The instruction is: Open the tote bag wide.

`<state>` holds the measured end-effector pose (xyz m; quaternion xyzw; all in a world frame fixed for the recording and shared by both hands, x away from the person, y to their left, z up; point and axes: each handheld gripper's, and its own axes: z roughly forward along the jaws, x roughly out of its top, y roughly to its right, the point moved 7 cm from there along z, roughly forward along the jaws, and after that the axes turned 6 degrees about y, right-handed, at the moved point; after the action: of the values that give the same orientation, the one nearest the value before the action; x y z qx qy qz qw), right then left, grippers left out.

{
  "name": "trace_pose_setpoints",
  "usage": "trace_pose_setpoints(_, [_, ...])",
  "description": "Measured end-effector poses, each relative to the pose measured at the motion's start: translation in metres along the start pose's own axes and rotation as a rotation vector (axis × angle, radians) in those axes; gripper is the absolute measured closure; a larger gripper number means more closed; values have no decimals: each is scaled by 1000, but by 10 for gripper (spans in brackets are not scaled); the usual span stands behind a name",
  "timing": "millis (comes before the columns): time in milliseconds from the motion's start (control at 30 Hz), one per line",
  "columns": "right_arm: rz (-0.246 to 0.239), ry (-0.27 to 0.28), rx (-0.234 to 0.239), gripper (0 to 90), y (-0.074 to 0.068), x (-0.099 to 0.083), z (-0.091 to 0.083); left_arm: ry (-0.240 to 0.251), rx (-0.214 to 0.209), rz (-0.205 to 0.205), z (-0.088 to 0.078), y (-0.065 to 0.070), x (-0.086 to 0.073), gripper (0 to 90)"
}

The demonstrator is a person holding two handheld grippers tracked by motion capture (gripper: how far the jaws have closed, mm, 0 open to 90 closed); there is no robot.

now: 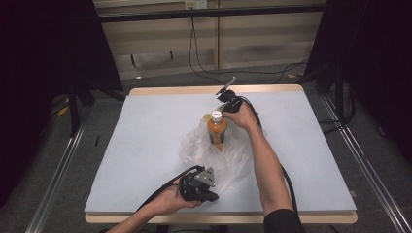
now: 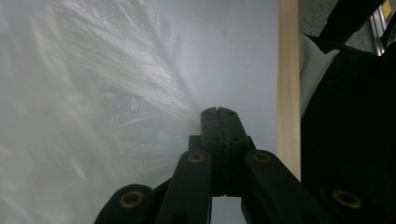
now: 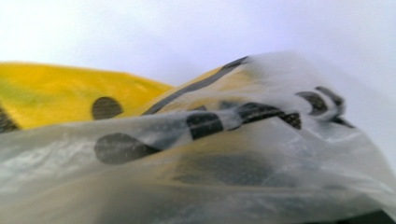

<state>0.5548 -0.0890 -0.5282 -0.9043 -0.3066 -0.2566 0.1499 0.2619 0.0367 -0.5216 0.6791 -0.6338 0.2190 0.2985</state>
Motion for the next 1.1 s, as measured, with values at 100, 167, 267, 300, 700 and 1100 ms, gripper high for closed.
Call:
trace_pose_setpoints(100, [16,17,-73,900,7,3,1,-2,-14,-8,-1,2,-1,900])
trace_pose_setpoints(167, [37,34,-93,900,12,5,2,-3,-20,5,-1,2,0,900])
trace_pose_setpoints(267, [55,60,-147,900,19,5,3,-6,-2,1,-1,1,-1,900])
trace_pose_setpoints(300, [64,66,-132,900,21,5,3,-1,-6,1,-1,1,-1,900])
trace_pose_setpoints(700, [11,140,22,900,-4,3,-21,111,-17,-86,-13,-11,7,900])
trace_pose_setpoints(1100, [-45,305,108,900,-33,-9,-83,282,40,-98,-58,-28,39,900])
